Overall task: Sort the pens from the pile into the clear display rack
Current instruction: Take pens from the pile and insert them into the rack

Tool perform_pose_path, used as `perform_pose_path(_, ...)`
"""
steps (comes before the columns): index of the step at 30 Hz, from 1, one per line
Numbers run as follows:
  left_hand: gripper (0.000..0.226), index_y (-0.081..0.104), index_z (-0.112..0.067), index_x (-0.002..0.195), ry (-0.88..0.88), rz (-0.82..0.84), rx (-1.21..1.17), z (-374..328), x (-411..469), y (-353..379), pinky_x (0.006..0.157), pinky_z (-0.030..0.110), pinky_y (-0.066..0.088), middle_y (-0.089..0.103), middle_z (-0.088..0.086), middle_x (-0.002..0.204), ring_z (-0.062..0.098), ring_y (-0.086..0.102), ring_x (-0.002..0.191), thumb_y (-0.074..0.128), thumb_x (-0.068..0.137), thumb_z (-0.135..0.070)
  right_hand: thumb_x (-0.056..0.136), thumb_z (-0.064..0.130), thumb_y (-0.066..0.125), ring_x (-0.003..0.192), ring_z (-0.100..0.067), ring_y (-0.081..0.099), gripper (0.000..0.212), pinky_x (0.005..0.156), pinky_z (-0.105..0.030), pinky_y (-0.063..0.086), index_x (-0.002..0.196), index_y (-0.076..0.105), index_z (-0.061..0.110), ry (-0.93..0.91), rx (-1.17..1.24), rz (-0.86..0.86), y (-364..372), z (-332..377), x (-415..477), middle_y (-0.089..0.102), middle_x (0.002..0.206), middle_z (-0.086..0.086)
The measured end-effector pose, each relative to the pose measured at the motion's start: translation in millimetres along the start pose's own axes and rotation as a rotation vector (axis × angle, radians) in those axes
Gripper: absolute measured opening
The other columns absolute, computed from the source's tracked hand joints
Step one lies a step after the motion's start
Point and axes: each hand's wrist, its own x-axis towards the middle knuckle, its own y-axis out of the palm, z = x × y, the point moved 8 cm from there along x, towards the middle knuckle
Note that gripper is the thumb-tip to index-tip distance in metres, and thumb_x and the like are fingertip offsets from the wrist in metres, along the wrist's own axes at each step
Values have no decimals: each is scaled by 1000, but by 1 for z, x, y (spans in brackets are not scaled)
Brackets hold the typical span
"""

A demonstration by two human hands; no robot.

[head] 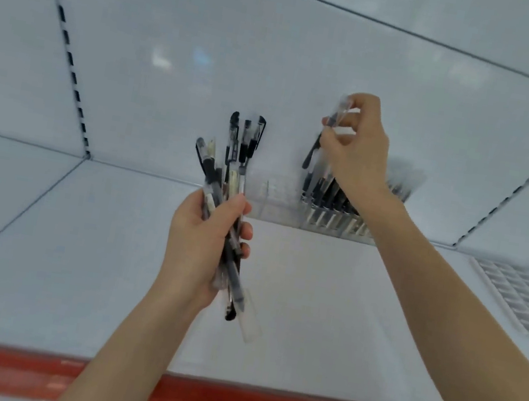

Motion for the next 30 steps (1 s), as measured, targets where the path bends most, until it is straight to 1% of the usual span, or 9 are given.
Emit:
perform_pose_path(2,6,49,-6,87,19,-33,-12,5,-3,6,38,19,38,58,5,70,10,49,45,54,90,-6,82,2,50,83,-14,63,27,62,-16,50,98,38,20,-1,12,3,-9,-9,8,55,83,5)
perform_pose_path(5,5,49,-5,88,32,-73,-17,13,-7,13,38,19,38,57,6,72,9,49,43,54,90,-6,82,7,52,78,-19,60,23,69,-34,55,96,39,20,45,-1,40,-15,-24,14,54,79,5)
perform_pose_path(9,5,50,-4,92,54,-98,-4,17,-7,18,38,19,39,58,6,72,9,49,44,54,90,-7,80,8,51,80,-30,62,21,68,-36,50,85,39,24,44,73,25,-26,-21,21,60,87,-14)
perform_pose_path(11,5,50,-4,92,65,-104,0,16,-6,18,38,18,39,58,6,72,10,49,44,54,90,-7,76,11,50,85,-37,63,22,74,-43,52,80,39,30,16,99,34,-32,-13,24,61,92,-24)
perform_pose_path(14,7,49,-7,85,84,-113,-2,13,-2,16,38,18,38,57,6,72,9,49,43,54,90,-6,76,17,53,82,-32,66,21,78,-51,53,81,45,36,-31,55,112,-31,-4,28,65,87,-17)
perform_pose_path(18,10,49,-8,82,92,-121,-14,10,3,13,37,18,37,57,6,71,8,48,42,54,89,-6,88,28,55,85,-29,64,8,83,-51,51,80,52,28,-67,-46,187,-29,-5,33,64,78,1)
perform_pose_path(21,7,50,-7,84,88,-105,-20,10,6,14,37,19,37,57,6,73,9,48,43,55,89,-6,89,25,57,81,-26,63,6,84,-48,51,87,57,20,-66,-120,220,-30,-7,34,59,71,9)
perform_pose_path(26,6,51,-4,93,82,-81,-28,12,9,16,37,19,38,58,6,72,9,49,43,55,89,-6,88,18,60,70,-15,60,5,84,-42,53,89,59,14,-63,-217,318,-20,-9,32,60,76,1)
perform_pose_path(30,5,51,-4,92,76,-79,-25,13,9,11,37,18,37,58,6,73,9,49,42,54,89,-6,86,20,61,89,-24,60,14,87,-37,49,97,63,11,-86,-336,446,-5,-6,28,60,89,-2)
